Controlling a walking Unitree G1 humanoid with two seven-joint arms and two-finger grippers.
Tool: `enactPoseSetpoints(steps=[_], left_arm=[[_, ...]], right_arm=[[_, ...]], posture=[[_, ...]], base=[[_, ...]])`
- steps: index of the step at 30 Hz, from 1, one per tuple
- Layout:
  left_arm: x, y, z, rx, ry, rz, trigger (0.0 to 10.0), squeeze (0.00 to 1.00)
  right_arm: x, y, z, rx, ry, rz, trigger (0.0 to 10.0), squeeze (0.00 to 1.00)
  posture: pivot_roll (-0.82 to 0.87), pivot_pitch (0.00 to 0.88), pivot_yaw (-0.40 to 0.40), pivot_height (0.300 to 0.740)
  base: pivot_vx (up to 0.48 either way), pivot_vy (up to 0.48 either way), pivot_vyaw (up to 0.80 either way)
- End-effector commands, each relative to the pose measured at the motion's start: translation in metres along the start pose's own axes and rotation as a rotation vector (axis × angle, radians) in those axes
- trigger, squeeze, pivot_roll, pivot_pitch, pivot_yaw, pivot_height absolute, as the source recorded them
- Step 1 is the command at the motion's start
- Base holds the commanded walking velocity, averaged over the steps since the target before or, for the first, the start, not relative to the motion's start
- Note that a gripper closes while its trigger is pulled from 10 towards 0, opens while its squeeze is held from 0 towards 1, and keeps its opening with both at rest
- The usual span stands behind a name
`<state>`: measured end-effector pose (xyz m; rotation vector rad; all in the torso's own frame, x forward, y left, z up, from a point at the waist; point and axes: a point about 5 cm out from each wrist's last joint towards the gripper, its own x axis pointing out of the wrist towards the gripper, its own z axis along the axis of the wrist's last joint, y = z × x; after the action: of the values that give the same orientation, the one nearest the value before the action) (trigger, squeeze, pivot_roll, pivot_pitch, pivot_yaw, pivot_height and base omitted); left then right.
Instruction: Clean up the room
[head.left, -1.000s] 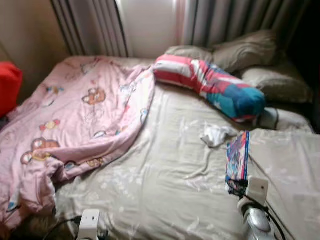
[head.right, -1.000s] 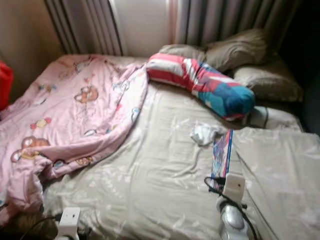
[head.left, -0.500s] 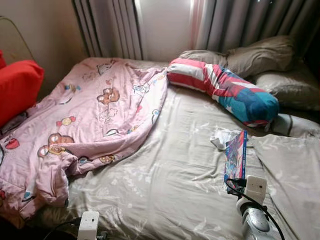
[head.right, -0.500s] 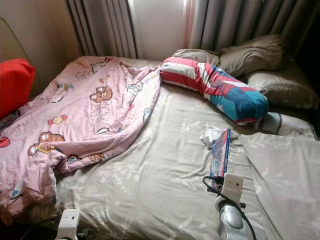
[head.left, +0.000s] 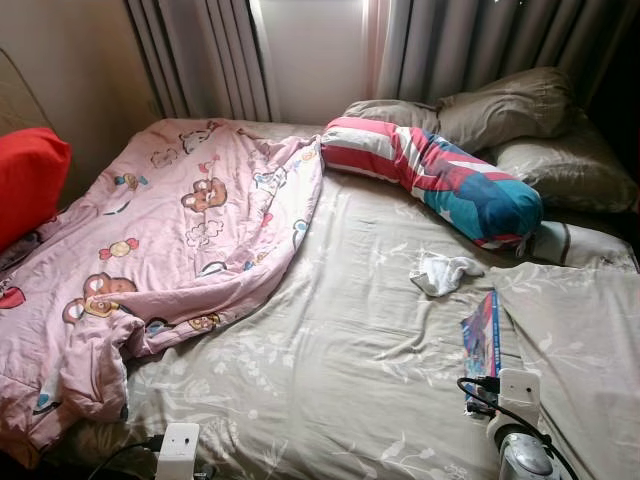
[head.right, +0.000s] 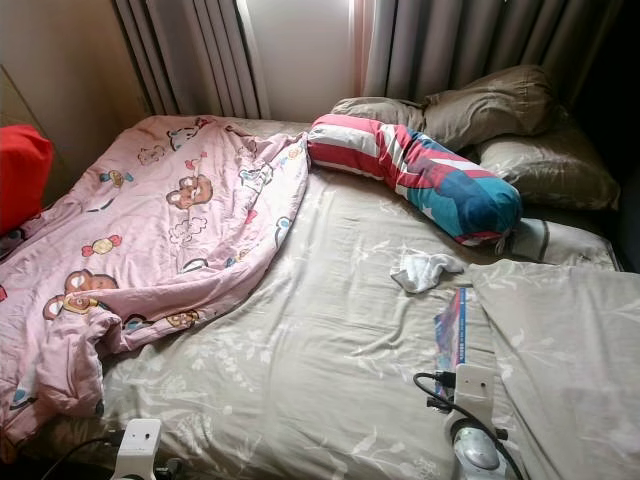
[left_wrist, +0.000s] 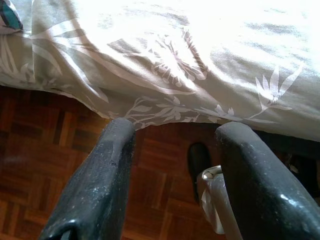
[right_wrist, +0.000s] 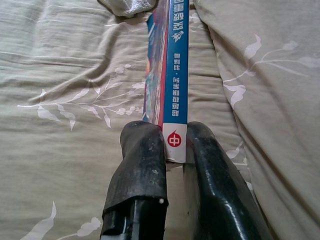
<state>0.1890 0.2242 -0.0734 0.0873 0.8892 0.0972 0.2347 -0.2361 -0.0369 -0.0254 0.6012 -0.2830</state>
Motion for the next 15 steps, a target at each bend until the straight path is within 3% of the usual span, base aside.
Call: enactPoseSetpoints(steps=[1, 6, 15], left_arm=[[-0.0014, 0.0035, -0.0065, 0.021, 0.028, 0.007, 10.0, 0.0], [-0.0014, 0.0045, -0.0059, 0.018, 0.026, 0.012, 10.0, 0.0], [-0.0011, 0.0049, -0.005, 0.018, 0.026, 0.012, 10.0, 0.0]], right_arm=[[0.0019, 0.0005, 0.0081, -0.014, -0.032, 0.013, 10.0, 0.0], [0.0022, -0.0023, 0.0066, -0.008, -0.012, -0.011, 10.0, 0.0], [0.0033, -0.0012, 0.0102, -0.018, -0.022, -0.011, 10.0, 0.0]], posture=[[-0.11, 0.0, 0.037, 0.74], [-0.11, 0.0, 0.039, 0.74], [-0.1, 0.0, 0.041, 0.676]], base=[[0.0, 0.0, 0.0], [0.0, 0.0, 0.0], [0.0, 0.0, 0.0]])
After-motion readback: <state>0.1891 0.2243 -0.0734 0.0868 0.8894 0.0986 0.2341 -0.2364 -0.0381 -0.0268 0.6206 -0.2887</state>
